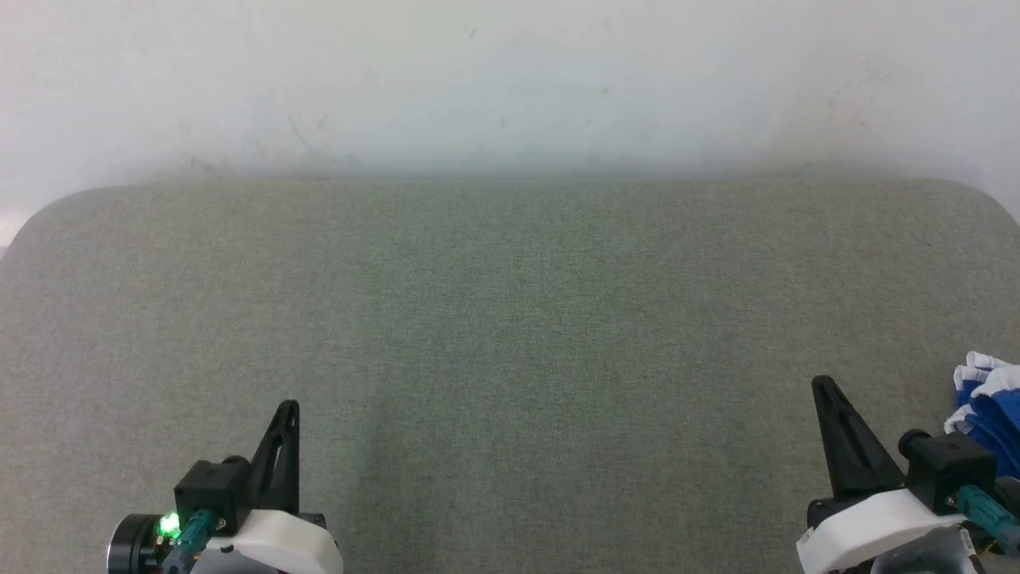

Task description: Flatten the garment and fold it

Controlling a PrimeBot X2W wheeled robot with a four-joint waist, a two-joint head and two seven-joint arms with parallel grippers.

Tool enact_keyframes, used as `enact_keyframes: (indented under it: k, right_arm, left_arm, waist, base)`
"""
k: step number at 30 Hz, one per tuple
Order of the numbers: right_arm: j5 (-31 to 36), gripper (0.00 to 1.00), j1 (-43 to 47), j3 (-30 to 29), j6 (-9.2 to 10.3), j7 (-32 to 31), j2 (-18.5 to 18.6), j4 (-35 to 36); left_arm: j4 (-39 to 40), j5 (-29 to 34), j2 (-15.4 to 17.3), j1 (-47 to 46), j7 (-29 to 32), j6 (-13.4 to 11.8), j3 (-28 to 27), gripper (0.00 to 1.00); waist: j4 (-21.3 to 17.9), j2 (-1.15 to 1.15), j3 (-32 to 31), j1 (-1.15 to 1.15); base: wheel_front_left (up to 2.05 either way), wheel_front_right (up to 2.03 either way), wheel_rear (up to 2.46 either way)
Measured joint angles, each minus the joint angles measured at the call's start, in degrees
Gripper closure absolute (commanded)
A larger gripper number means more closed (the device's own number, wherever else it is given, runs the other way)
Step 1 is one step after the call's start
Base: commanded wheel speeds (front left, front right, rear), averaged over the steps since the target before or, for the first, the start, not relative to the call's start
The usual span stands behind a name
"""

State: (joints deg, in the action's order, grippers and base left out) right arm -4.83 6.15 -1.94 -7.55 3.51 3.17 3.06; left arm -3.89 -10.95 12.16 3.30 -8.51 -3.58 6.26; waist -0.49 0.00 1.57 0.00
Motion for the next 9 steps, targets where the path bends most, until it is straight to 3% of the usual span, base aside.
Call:
enact_keyframes:
  k: [9]
  right_arm:
    - [0.57,1.0,-0.35,0.15,0.01,-0.46,-0.01,-0.27]
  left_arm:
    - [0.36,0.99,-0.99,-0.12,0.92,0.11,-0.58,1.0]
  waist:
    - [0.05,0.0,-0.16,0.0]
  base:
    - [0.0,0.0,0.0]
